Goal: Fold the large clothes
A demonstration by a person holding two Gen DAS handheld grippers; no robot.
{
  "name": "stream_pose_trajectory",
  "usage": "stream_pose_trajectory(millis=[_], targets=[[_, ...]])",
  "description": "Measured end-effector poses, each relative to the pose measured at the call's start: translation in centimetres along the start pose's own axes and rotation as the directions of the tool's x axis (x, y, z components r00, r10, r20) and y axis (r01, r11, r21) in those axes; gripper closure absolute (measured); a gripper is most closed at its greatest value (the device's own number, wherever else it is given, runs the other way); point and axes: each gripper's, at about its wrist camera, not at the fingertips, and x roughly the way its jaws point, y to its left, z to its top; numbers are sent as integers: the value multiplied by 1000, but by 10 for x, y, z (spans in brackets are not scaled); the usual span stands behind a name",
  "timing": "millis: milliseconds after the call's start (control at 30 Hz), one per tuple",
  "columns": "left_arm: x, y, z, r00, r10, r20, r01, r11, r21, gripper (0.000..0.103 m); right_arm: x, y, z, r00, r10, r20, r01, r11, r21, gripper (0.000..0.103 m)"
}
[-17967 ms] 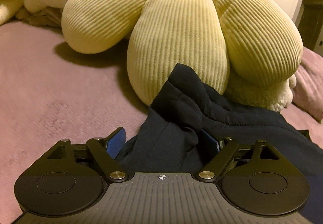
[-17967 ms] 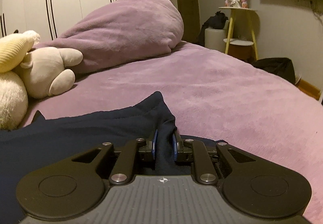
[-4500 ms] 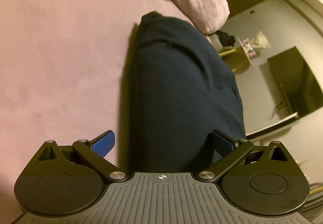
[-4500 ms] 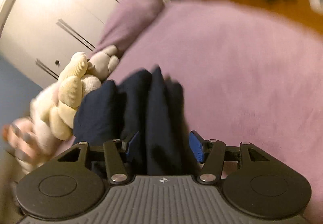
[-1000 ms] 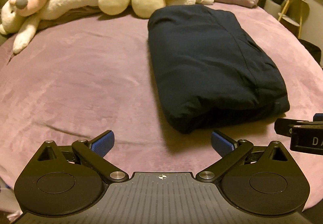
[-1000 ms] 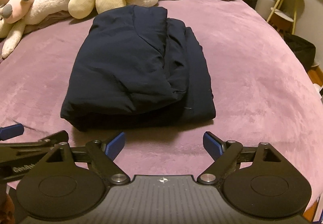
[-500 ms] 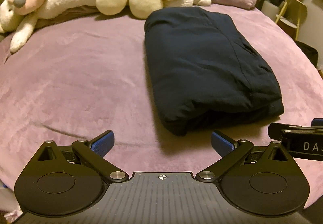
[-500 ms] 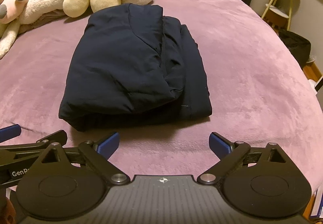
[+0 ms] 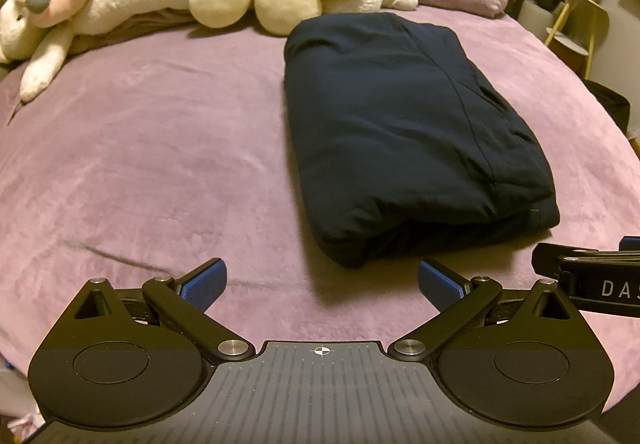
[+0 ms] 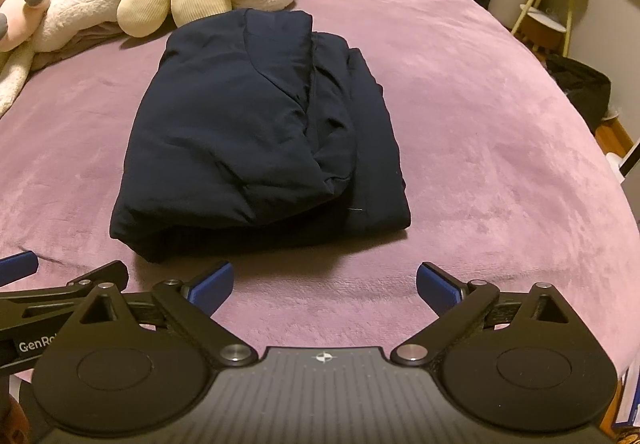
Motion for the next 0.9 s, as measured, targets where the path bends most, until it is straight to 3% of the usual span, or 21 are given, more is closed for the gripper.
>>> stream_pose_trajectory(millis=[900], targets=[[2, -2, -2, 1000, 4, -13, -4, 1000, -3, 0, 1, -2, -1, 1000, -2, 3, 2, 1000, 10, 3]])
